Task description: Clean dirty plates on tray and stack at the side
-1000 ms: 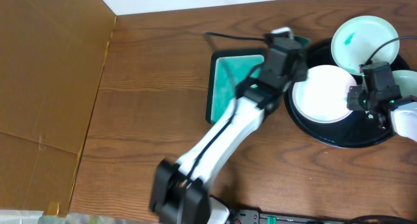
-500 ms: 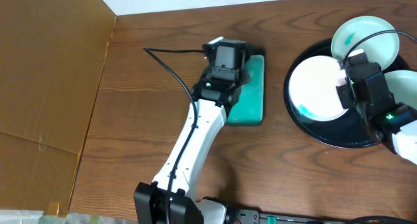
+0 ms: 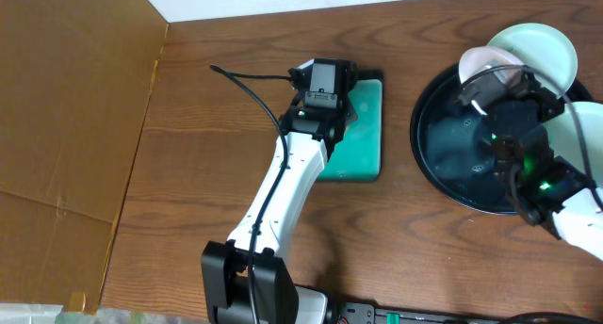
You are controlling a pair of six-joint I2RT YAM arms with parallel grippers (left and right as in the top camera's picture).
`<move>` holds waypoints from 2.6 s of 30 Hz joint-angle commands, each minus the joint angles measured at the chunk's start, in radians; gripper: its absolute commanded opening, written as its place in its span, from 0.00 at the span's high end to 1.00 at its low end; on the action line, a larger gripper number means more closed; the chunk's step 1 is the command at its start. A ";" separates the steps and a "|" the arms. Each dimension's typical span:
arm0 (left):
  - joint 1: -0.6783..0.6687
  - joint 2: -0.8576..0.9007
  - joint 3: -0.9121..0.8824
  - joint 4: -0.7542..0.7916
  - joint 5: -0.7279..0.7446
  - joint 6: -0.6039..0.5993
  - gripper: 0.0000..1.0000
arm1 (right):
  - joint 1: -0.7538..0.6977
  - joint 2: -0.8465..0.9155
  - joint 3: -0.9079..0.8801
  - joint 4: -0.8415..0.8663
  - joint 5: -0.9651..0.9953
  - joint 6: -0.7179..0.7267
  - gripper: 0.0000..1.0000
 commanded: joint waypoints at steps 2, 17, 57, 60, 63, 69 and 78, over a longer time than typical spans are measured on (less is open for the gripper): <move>0.004 0.010 0.003 0.001 -0.021 -0.018 0.93 | 0.056 -0.019 0.003 0.101 0.072 -0.374 0.99; 0.004 0.010 0.003 0.001 -0.021 -0.018 0.93 | 0.114 -0.019 0.003 0.088 0.019 -0.470 0.99; 0.004 0.023 0.003 -0.002 -0.002 -0.032 0.93 | -1.005 0.104 0.003 -0.080 -0.917 1.329 0.99; 0.004 0.023 0.003 -0.002 -0.002 -0.032 0.93 | -1.075 0.171 0.003 -0.080 -0.873 1.394 0.99; 0.004 0.023 0.003 -0.001 -0.002 -0.032 0.93 | -1.110 0.246 0.003 -0.064 -0.853 1.435 0.99; 0.004 0.023 0.003 0.001 -0.002 -0.032 0.93 | -1.128 0.370 0.003 -0.038 -0.742 1.439 0.99; 0.004 0.023 0.003 0.010 -0.002 -0.032 0.93 | -1.128 0.399 0.007 -0.044 -0.741 1.359 0.53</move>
